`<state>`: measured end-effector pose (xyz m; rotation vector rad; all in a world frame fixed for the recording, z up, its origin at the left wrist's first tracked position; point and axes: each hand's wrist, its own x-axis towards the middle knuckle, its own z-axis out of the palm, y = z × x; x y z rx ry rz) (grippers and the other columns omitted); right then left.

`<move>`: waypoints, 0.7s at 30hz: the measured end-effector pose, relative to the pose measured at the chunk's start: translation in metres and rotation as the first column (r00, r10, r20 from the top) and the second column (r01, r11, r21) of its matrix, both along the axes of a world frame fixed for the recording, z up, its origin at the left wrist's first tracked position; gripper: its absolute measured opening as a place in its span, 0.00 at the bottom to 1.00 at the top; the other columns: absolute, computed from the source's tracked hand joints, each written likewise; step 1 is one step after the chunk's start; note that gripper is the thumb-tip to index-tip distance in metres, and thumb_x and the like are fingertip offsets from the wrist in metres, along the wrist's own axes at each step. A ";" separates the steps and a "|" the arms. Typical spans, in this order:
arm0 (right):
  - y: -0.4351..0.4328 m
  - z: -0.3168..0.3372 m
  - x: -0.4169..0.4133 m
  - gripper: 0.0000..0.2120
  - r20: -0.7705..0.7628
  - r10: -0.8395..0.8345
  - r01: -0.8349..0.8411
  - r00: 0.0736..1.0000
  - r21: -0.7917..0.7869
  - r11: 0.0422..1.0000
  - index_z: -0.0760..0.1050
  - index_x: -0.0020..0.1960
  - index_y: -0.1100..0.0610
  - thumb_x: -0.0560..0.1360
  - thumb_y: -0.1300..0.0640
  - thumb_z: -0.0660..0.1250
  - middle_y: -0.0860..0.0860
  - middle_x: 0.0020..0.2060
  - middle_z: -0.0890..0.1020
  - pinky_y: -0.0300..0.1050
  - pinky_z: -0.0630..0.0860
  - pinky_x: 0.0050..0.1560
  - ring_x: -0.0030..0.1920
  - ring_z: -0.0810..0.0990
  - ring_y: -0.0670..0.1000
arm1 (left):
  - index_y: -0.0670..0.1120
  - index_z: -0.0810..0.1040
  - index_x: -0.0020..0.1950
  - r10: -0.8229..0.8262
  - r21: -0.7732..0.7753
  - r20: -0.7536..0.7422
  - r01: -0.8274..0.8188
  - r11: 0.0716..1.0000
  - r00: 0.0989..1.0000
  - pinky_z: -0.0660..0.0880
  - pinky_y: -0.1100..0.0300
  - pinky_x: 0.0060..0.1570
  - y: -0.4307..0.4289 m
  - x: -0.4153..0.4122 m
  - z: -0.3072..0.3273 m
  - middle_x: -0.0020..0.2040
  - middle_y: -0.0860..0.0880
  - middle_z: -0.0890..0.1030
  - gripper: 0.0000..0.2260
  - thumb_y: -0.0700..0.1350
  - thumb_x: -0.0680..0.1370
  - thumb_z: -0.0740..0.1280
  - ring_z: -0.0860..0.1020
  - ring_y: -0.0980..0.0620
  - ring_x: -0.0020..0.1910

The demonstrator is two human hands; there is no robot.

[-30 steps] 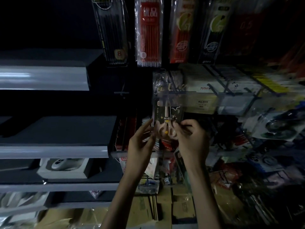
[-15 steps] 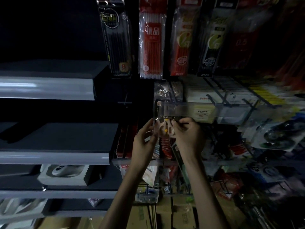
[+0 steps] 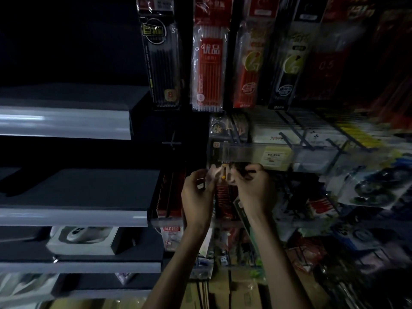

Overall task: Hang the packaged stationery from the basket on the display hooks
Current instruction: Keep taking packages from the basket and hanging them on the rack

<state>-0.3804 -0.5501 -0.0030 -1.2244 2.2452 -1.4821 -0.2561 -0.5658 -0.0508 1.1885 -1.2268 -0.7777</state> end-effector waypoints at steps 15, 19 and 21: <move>-0.006 -0.006 0.007 0.18 -0.073 0.074 -0.073 0.995 0.013 0.997 0.81 0.56 0.50 0.79 0.37 0.66 0.46 0.44 0.87 0.49 0.80 0.40 0.44 0.86 0.52 | 0.51 0.86 0.61 -0.003 0.029 -0.054 0.004 1.000 0.999 0.84 0.54 0.53 -0.003 -0.003 0.002 0.52 0.58 0.87 0.16 0.58 0.78 0.74 0.84 0.65 0.52; -0.015 -0.008 0.006 0.26 -0.059 0.053 -0.055 0.997 -0.028 0.998 0.80 0.57 0.44 0.72 0.28 0.59 0.45 0.41 0.86 0.57 0.83 0.39 0.38 0.85 0.55 | 0.51 0.87 0.58 0.031 0.031 -0.049 -0.029 0.999 0.998 0.84 0.54 0.51 -0.007 -0.007 0.007 0.49 0.59 0.87 0.13 0.57 0.78 0.75 0.84 0.66 0.49; -0.018 -0.010 0.005 0.24 -0.071 0.054 -0.055 0.996 -0.018 0.998 0.80 0.58 0.44 0.73 0.30 0.61 0.45 0.41 0.86 0.58 0.83 0.37 0.35 0.85 0.56 | 0.52 0.87 0.58 0.033 0.039 -0.049 -0.031 0.999 0.998 0.84 0.53 0.52 -0.008 -0.007 0.005 0.50 0.58 0.87 0.13 0.57 0.78 0.75 0.84 0.65 0.50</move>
